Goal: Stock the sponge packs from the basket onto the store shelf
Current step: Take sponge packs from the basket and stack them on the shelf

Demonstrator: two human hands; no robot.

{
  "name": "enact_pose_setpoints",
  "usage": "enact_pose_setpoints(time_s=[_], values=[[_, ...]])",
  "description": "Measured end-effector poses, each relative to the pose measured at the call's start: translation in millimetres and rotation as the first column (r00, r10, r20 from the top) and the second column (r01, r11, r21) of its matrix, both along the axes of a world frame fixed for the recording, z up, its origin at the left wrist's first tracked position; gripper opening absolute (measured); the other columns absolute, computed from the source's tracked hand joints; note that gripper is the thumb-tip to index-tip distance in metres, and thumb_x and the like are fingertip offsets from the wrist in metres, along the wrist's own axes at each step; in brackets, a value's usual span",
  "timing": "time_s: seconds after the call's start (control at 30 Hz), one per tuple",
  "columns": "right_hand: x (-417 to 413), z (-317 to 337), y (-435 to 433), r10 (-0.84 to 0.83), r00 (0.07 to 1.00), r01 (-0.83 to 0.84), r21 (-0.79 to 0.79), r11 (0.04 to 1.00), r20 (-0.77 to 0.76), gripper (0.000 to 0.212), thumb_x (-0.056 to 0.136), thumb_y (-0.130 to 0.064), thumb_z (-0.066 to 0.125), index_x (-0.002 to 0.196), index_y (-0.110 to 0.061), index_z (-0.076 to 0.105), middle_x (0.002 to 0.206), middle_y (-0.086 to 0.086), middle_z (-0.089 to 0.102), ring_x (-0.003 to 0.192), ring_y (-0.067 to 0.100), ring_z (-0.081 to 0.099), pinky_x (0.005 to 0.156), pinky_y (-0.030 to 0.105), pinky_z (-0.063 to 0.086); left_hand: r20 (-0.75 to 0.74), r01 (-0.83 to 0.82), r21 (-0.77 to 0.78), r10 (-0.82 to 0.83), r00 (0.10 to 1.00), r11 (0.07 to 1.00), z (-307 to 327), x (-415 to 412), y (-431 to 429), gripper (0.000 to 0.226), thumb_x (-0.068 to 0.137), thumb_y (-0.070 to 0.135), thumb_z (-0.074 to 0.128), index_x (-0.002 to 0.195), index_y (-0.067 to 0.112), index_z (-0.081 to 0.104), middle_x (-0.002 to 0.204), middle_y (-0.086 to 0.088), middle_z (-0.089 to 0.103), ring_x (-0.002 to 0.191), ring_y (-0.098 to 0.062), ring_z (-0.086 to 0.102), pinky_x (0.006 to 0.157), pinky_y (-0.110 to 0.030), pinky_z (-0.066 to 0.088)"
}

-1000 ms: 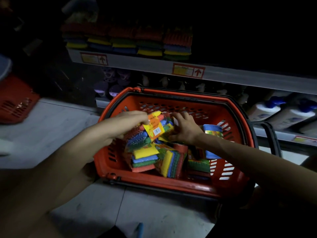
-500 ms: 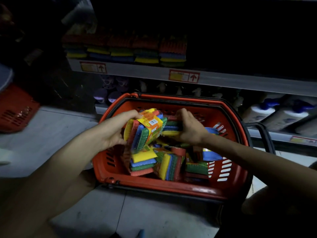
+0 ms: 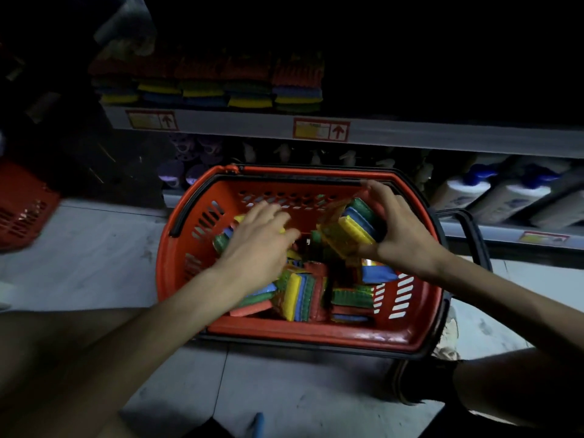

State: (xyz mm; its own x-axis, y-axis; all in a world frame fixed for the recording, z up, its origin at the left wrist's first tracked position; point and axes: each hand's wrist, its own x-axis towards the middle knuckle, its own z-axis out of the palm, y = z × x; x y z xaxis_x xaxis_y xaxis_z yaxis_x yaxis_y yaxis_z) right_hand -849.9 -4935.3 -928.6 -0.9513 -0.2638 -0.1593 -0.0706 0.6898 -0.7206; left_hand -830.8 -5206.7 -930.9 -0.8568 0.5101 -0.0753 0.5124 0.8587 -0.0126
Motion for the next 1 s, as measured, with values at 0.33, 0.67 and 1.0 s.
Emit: enact_pose_setpoints(time_s=[0.33, 0.67, 1.0], values=[[22.4, 26.7, 16.1, 0.073, 0.981, -0.021, 0.272, 0.962, -0.182, 0.102, 0.075, -0.043, 0.076, 0.155, -0.053, 0.015, 0.115, 0.008, 0.043, 0.086, 0.030, 0.056, 0.075, 0.042, 0.053, 0.324, 0.266, -0.373, -0.144, 0.935, 0.889, -26.6, 16.5, 54.0, 0.096, 0.088, 0.062, 0.063, 0.162, 0.021, 0.017, 0.147, -0.012, 0.050, 0.136, -0.032, 0.043, 0.113, -0.043, 0.030], [25.3, 14.8, 27.3, 0.126, 0.992, -0.124, 0.361, 0.924, 0.017, 0.093, 0.069, -0.049, 0.078, 0.144, -0.035, 0.024, 0.117, 0.002, 0.041, 0.098, 0.033, 0.060, 0.080, 0.045, 0.052, 0.491, 0.212, -0.207, -0.086, 0.867, 0.955, -1.8, 3.2, 46.3, 0.071, 0.085, 0.034, 0.080, 0.146, 0.028, 0.045, 0.128, -0.006, 0.057, 0.121, -0.027, 0.054, 0.092, -0.037, 0.047], [30.7, 9.0, 19.8, 0.085, 0.995, -0.062, 0.352, 0.934, -0.049, 0.069, 0.080, -0.055, 0.068, 0.137, -0.029, 0.037, 0.123, 0.008, 0.040, 0.106, 0.039, 0.058, 0.085, 0.045, 0.051, 0.103, 0.246, 0.105, -0.257, 0.961, 0.964, 22.5, -3.2, -10.0, 0.055, 0.093, 0.066, 0.051, 0.135, 0.031, 0.051, 0.117, 0.007, 0.068, 0.102, -0.017, 0.067, 0.077, -0.034, 0.056]])
